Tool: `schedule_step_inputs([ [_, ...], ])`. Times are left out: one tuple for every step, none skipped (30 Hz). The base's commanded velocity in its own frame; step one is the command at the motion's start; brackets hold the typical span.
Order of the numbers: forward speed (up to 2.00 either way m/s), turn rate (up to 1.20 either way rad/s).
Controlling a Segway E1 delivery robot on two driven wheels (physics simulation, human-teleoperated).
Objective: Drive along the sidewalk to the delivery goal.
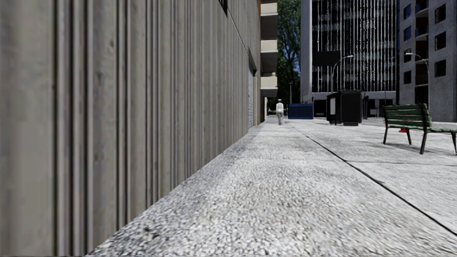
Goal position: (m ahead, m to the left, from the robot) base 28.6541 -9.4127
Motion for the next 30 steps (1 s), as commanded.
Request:
schedule_step_inputs([
  [2.00,0.00],
  [2.00,0.00],
  [2.00,0.00],
  [2.00,0.00],
  [2.00,0.00],
  [2.00,0.00],
  [2.00,0.00],
  [2.00,0.00],
  [2.00,0.00],
  [2.00,0.00],
  [2.00,0.00],
  [2.00,0.00],
  [2.00,0.00],
  [2.00,0.00],
  [2.00,0.00],
  [2.00,0.00],
  [2.00,0.00],
  [2.00,0.00],
  [2.00,0.00],
  [2.00,-0.55],
  [2.00,-0.55],
  [2.00,-1.01],
  [2.00,-1.20],
  [2.00,-0.87],
  [2.00,-0.05],
  [2.00,-0.05],
  [2.00,0.00],
  [2.00,0.00],
  [2.00,0.00],
  [2.00,0.00],
])
